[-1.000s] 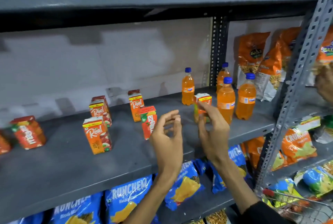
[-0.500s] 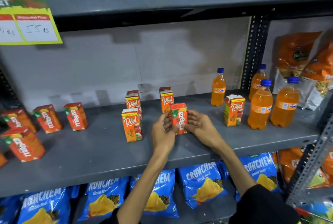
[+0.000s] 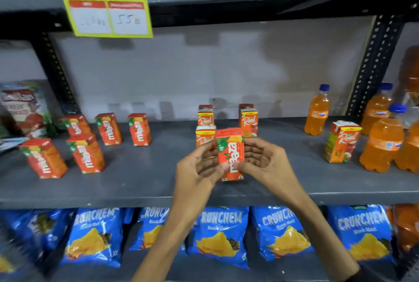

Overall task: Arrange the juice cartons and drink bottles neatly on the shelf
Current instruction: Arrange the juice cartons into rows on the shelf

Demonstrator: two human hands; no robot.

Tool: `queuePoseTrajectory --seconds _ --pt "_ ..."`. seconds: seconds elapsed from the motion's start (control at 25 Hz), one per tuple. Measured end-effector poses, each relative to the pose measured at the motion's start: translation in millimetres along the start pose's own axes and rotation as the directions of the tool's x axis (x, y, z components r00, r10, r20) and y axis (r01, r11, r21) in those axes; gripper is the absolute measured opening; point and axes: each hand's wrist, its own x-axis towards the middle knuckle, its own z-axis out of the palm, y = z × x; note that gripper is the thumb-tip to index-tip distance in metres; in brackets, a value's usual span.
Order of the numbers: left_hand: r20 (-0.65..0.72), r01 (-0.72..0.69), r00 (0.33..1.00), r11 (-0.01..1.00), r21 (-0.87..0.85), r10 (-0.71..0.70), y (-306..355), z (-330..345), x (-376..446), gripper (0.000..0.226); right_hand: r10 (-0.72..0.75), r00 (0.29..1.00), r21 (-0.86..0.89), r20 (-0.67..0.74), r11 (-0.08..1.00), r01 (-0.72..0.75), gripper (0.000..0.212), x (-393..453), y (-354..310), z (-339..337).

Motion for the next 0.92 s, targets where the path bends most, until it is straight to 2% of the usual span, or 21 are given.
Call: queuePoseTrajectory --seconds 0.24,0.44,0.64,0.92 --pt "-0.118 -0.022 0.992 0.996 0.085 0.032 0.7 -130.1 -4.7 0.042 -0.018 0.99 0.107 0.14 0.994 0.002 0.041 29.1 4.2 132.1" --pt "-0.196 -0.018 0.979 0.98 0.2 0.058 -21.1 -191.1 25.3 0.052 0.067 0.988 0.087 0.136 0.993 -0.08 0.043 64.7 27.5 215.0" --pt "-0.194 0.015 0.981 0.975 0.223 0.029 -40.2 -207.4 50.0 0.051 0.144 0.985 0.014 0.091 0.989 -0.146 0.047 81.9 39.5 240.2" --pt "-0.18 0.072 0.983 0.975 0.21 -0.034 -56.3 -214.7 62.9 0.049 0.152 0.986 -0.076 0.061 0.986 -0.148 0.049 88.2 49.5 246.1"
